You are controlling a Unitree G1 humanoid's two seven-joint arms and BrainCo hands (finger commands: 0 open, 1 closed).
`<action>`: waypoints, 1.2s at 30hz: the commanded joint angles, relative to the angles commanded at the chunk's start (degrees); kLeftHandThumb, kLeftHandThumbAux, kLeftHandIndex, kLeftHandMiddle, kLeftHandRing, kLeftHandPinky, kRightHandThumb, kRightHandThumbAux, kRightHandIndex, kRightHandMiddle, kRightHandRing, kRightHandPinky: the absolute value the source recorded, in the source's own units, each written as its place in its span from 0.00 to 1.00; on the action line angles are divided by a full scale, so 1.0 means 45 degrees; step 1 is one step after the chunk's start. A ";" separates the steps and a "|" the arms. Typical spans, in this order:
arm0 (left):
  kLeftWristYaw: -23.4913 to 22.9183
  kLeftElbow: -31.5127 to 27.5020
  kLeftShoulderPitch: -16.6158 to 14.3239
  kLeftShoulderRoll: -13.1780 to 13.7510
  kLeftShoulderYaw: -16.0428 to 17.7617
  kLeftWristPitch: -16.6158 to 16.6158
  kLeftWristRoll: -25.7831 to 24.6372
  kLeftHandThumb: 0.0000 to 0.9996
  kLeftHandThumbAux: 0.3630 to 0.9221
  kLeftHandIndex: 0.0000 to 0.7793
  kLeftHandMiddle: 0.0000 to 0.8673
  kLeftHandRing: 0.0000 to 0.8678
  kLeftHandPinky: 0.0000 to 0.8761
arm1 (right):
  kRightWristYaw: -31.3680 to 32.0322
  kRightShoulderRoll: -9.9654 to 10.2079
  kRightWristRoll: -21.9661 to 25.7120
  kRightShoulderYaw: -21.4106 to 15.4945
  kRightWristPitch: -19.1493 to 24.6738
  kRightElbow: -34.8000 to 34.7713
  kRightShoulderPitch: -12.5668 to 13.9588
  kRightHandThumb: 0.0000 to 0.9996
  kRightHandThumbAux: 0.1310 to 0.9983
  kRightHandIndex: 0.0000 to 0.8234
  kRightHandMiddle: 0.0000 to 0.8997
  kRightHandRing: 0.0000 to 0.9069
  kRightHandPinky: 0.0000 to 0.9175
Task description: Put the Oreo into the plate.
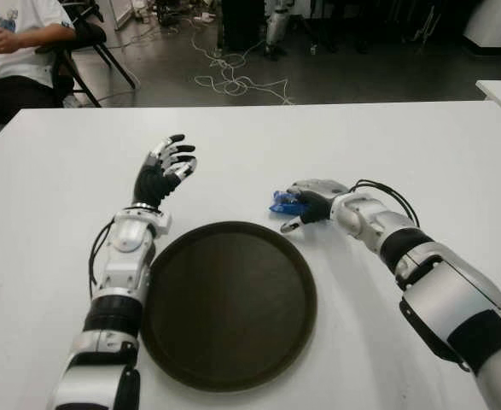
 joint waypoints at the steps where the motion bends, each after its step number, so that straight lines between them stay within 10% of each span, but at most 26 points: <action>1: 0.0005 -0.0026 0.0009 -0.0003 0.0000 0.0007 -0.0002 0.25 0.70 0.25 0.33 0.32 0.33 | -0.0053 0.0001 0.0024 -0.0019 -0.0009 -0.0004 0.0020 0.00 0.25 0.00 0.00 0.00 0.01; 19: 0.0085 -0.0307 0.0138 -0.0003 -0.0057 0.0100 0.0120 0.22 0.66 0.24 0.33 0.32 0.33 | -0.1850 -0.0065 -0.0367 0.0169 0.0059 -0.0073 0.0127 0.00 0.28 0.12 0.11 0.11 0.09; 36: -0.0013 -0.0249 0.0114 -0.0008 -0.0042 -0.0016 0.0064 0.24 0.65 0.25 0.35 0.33 0.33 | -0.4425 0.0016 -0.0647 0.0660 0.0501 -0.0018 0.0119 0.00 0.69 0.52 0.46 0.54 0.48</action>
